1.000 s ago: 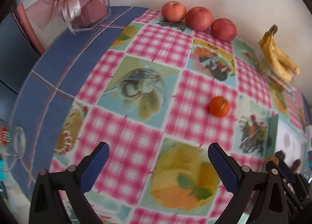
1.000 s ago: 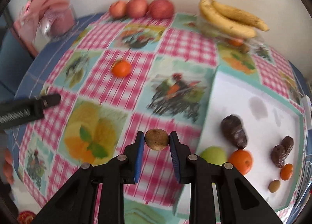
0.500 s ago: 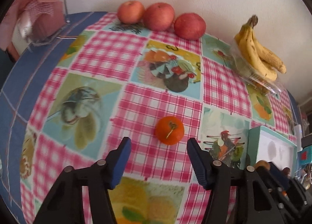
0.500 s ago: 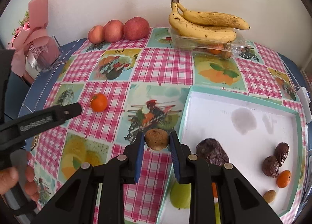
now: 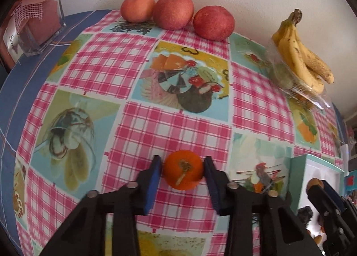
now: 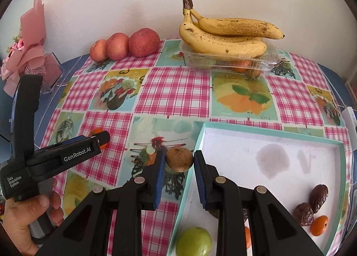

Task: Organize fruits
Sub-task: 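Carry the kiwi and mandarin over the white tray and open both tools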

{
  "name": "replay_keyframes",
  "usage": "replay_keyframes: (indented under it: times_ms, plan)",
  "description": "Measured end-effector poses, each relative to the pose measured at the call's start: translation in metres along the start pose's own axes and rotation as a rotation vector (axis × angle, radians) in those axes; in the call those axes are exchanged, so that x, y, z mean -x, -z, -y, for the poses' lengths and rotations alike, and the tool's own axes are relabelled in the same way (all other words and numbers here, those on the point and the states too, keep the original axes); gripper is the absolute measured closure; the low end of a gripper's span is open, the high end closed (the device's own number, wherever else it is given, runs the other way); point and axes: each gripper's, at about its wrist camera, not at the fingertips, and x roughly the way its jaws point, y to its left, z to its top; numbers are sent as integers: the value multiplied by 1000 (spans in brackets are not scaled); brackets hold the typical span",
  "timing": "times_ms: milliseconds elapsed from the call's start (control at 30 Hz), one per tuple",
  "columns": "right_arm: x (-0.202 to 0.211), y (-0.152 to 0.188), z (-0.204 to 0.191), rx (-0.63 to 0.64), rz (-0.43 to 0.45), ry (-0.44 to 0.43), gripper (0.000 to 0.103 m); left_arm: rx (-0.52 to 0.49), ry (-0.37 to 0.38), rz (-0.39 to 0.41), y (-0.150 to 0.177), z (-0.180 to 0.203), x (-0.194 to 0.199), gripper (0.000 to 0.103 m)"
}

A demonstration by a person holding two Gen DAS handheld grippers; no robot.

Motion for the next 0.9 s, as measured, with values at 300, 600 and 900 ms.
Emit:
replay_keyframes:
  times_ms: [300,600,900]
  plan:
    - [4,1,9,-28,-4,8,76,-7,23,6,5,7,28,65]
    - [15,3,48,-142,-8,30,76,-61,92,79,1,38,71,65]
    - [42,6,121,-293,33,122,76,-152,179,100,10,86,89,65]
